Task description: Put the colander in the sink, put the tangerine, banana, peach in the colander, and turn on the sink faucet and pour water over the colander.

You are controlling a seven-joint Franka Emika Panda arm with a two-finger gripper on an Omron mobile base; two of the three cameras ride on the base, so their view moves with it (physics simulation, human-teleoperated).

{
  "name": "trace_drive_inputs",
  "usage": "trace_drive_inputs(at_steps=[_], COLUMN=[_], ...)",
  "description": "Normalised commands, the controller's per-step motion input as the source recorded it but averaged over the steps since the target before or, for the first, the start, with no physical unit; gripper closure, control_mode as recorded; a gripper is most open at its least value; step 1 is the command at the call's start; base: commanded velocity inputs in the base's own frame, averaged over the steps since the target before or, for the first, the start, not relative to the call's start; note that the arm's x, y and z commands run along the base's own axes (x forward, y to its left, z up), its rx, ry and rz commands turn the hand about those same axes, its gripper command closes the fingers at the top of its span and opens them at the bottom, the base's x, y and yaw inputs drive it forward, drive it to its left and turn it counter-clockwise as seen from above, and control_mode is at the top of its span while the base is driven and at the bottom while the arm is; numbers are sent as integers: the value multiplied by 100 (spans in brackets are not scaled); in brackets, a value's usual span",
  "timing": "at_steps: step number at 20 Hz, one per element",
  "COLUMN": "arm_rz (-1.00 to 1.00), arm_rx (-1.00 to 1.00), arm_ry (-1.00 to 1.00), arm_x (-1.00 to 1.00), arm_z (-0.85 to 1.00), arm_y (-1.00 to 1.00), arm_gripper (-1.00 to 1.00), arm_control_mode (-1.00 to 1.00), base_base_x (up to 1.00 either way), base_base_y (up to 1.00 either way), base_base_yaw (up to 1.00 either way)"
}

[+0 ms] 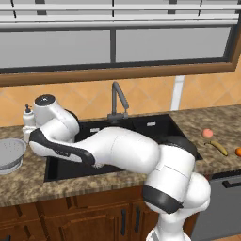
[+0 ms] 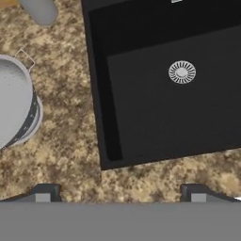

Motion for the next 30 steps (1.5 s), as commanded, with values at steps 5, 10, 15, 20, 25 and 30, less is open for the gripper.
trace_drive_inputs(at_steps=[5, 10, 15, 20, 25, 30], arm_rz=[0, 0, 0, 0, 0, 0], arm_rx=[0, 0, 0, 0, 0, 0], arm_ry=[3, 3, 5, 10, 3, 0], arm_x=[43, 32, 37, 38, 32, 18], arm_z=[-15, -31, -23, -26, -27, -46], arm_y=[69, 64, 60, 41, 34, 21], arm_gripper=[-100, -100, -100, -100, -100, -100], arm_control_mode=[-100, -100, -100, -100, -100, -100], base_base_x=[0, 0, 0, 0, 0, 0], base_base_y=[0, 0, 0, 0, 0, 0], base_base_yaw=[0, 0, 0, 0, 0, 0])
